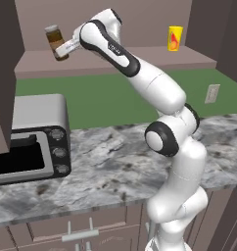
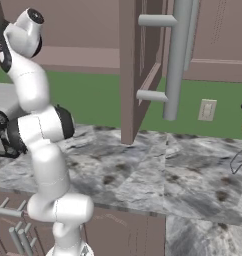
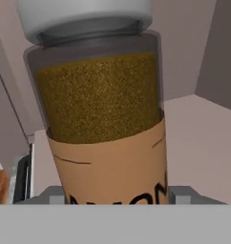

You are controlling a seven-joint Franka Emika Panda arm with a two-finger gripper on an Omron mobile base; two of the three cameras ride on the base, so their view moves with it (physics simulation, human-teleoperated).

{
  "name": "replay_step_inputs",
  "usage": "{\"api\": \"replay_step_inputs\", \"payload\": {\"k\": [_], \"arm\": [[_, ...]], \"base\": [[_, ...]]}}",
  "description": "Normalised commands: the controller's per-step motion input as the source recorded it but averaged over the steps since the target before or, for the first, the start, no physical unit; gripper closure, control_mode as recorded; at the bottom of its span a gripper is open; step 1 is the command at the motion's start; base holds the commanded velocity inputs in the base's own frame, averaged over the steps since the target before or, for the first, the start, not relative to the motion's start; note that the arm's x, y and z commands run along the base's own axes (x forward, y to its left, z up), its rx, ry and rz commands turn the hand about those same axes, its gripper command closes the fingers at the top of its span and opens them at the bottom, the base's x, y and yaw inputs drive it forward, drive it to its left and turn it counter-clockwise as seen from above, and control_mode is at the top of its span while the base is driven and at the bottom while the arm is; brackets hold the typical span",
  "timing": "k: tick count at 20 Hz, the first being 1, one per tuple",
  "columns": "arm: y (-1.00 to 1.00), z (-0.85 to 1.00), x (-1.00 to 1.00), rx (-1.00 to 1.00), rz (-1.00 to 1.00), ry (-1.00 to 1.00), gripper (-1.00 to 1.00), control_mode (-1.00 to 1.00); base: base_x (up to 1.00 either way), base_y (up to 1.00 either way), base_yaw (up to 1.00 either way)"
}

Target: Take the cinnamon bottle from the cabinet and place it on the dining table, next to the plate with the cupcake. Then take the chocolate from the dining counter and place it on the cupcake plate.

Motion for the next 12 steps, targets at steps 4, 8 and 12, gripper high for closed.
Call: {"api": "replay_step_inputs", "payload": {"k": [4, 8, 12], "arm": [[-0.04, -0.01, -0.58, 0.0, -0.12, 0.0, 1.0, -1.0], [-0.25, 0.02, -0.53, 0.04, -0.15, 0.0, 1.0, -1.0], [-0.37, 0.01, -0.66, 0.14, -0.09, 0.0, 1.0, -1.0]], "base": [[0.0, 0.0, 0.0], [0.0, 0.0, 0.0], [0.0, 0.0, 0.0]]}}
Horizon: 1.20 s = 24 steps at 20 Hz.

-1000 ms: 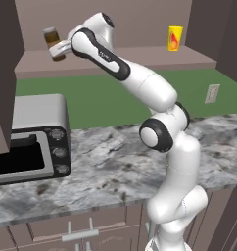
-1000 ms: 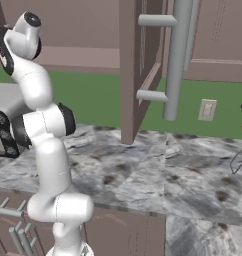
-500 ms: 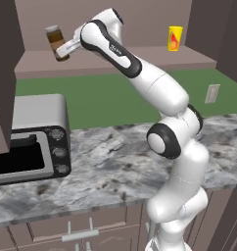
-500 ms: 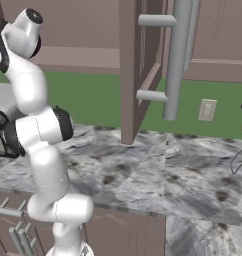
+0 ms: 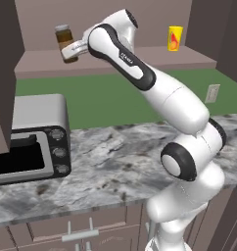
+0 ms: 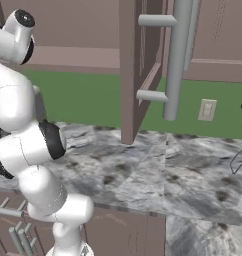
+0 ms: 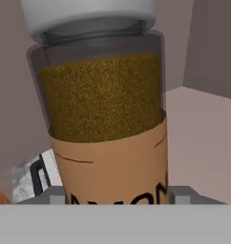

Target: Take the cinnamon bottle from the cabinet and place it on the dining table, next to the plate with the cupcake. Then take the chocolate from the dining counter and place it on the cupcake plate.

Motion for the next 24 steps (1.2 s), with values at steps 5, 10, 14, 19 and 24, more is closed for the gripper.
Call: {"api": "replay_step_inputs", "payload": {"k": [5, 10, 14, 19, 24], "arm": [[-0.44, 0.0, -0.7, 0.1, -0.02, -0.04, 1.0, -1.0], [-0.48, 0.0, -0.73, 0.02, 0.0, -0.03, 1.0, -1.0], [-0.49, 0.0, -0.72, 0.01, 0.0, -0.01, 1.0, -1.0], [-0.35, -0.01, -0.62, 0.0, -0.07, 0.0, 1.0, -1.0], [-0.23, -0.22, -0.52, 0.0, -0.15, 0.0, 1.0, -1.0]], "base": [[0.0, 0.0, 0.0], [0.0, 0.0, 0.0], [0.0, 0.0, 0.0], [0.0, 0.0, 0.0], [0.0, 0.0, 0.0]]}}
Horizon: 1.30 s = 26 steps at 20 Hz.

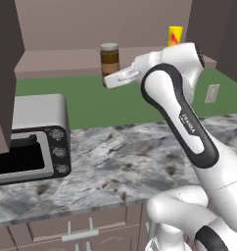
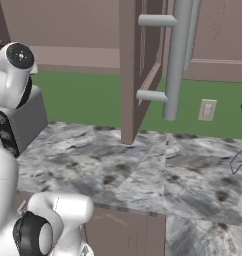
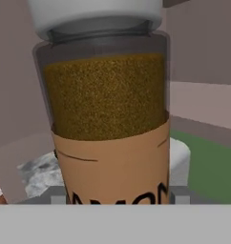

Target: Take the cinnamon bottle from the cabinet and place it on the dining table, next to the plate with the cupcake. Then take the chocolate from the dining counter and place it on the cupcake plate.

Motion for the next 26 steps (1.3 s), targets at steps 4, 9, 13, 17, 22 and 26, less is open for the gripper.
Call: {"api": "replay_step_inputs", "payload": {"k": [4, 9, 13, 17, 22, 26], "arm": [[-0.32, -0.29, -0.39, 0.0, -0.12, 0.0, 1.0, -1.0], [-0.33, -0.28, -0.33, 0.0, -0.05, 0.0, 1.0, -1.0], [-0.27, -0.2, -0.29, 0.0, -0.03, 0.0, 1.0, -1.0], [-0.02, -0.02, -0.07, 0.0, 0.0, 0.0, 1.0, -1.0], [0.0, 0.0, 0.0, 0.0, 0.0, 0.0, 1.0, -1.0], [0.0, 0.0, 0.0, 0.0, 0.0, 0.0, 1.0, -1.0]], "base": [[0.0, 0.0, 0.0], [0.0, 0.0, 0.0], [0.0, 0.0, 0.0], [0.0, 0.0, 0.0], [0.0, 0.0, 0.0], [0.0, 0.0, 0.0]]}}
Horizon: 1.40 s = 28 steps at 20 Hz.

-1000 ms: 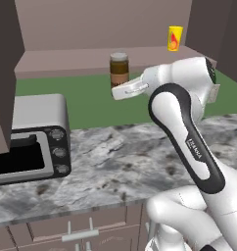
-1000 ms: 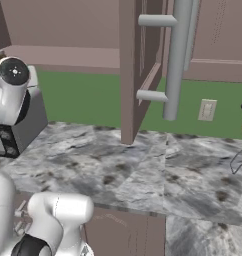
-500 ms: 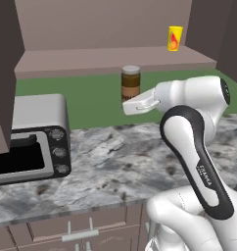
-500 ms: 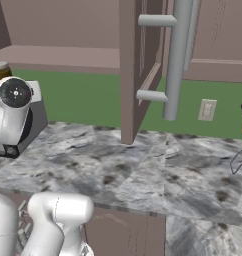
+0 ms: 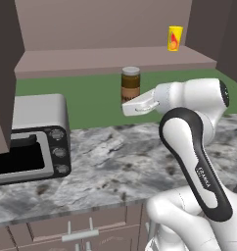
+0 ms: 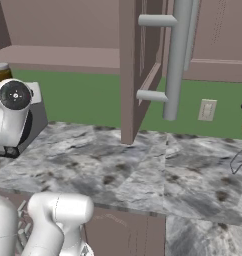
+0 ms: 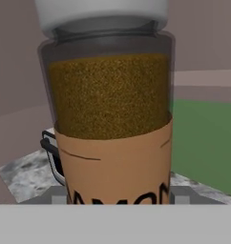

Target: Take the cinnamon bottle from the cabinet and place it on the dining table, next to the plate with the cupcake. Then take the chocolate from the dining counter and place it on the cupcake plate.

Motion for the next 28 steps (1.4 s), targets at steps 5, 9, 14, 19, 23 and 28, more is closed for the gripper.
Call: {"api": "replay_step_inputs", "payload": {"k": [5, 9, 14, 19, 23, 28], "arm": [[0.0, 0.0, 0.0, 0.0, 0.0, 0.0, 1.0, -1.0], [0.0, 0.0, 0.0, 0.0, 0.0, 0.0, 1.0, 1.0], [0.0, 0.0, 0.0, 0.0, 0.0, 0.0, 1.0, 1.0], [0.0, 0.0, 0.0, 0.0, 0.0, 0.0, 1.0, 1.0], [0.0, 0.0, 0.0, 0.0, 0.0, 0.0, 1.0, 1.0], [0.0, 0.0, 0.0, 0.0, 0.0, 0.0, 1.0, 1.0]], "base": [[0.0, 0.0, 0.0], [0.0, 0.0, 0.0], [0.0, 0.0, 0.0], [-0.09, 0.0, -0.01], [-0.61, 0.0, -0.11], [-0.63, 0.07, 0.0]]}}
